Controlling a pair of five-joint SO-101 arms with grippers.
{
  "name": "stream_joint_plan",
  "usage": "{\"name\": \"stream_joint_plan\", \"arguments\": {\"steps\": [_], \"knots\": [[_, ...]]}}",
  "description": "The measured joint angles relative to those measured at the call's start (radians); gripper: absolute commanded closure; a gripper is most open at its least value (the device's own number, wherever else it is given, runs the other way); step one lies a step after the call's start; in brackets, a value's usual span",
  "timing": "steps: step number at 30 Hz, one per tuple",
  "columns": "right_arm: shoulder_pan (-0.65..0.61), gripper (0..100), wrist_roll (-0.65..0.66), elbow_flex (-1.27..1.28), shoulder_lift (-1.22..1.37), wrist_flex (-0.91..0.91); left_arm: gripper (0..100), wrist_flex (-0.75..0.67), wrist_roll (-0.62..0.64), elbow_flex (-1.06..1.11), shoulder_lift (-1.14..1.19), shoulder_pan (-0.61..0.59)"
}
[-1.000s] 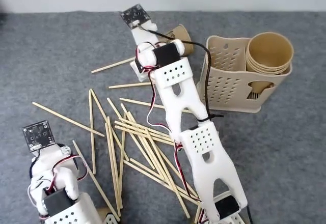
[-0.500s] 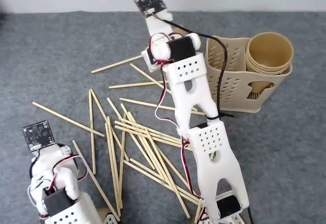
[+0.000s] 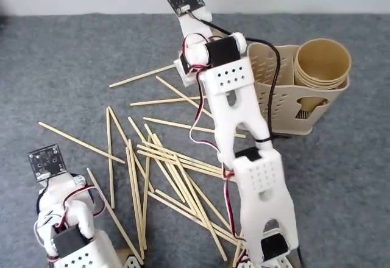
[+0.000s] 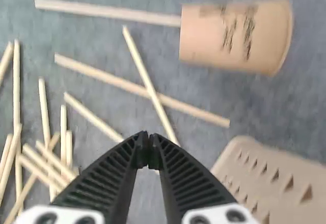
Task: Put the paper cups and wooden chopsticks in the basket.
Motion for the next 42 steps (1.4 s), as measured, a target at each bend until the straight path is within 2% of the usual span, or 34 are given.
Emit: {"name": "stream_joint_plan", "arguments": {"steps": [6, 11, 19, 25, 34, 42], "knots": [[0.000, 99.1, 0.000, 0.371, -0.264, 0.000, 98, 0.000, 0.000, 0.000, 0.000, 0.000], [0.014, 99.1, 0.000, 0.600, -0.448, 0.000, 98, -0.072, -0.009, 0.000, 0.000, 0.000], [0.081, 99.1, 0.000, 0.967, -0.710, 0.000, 98, -0.187, -0.233, 0.000, 0.000, 0.028], [0.104, 99.1, 0.000, 1.269, -0.973, -0.025, 98, -0.196, -0.270, -0.084, 0.000, 0.100], [0.199, 99.1, 0.000, 1.814, -1.461, -0.255, 98, -0.043, -0.273, -0.275, 0.000, 0.267], [0.238, 99.1, 0.000, 2.058, -1.738, -0.316, 98, 0.029, -0.273, -0.342, 0.000, 0.361]]}}
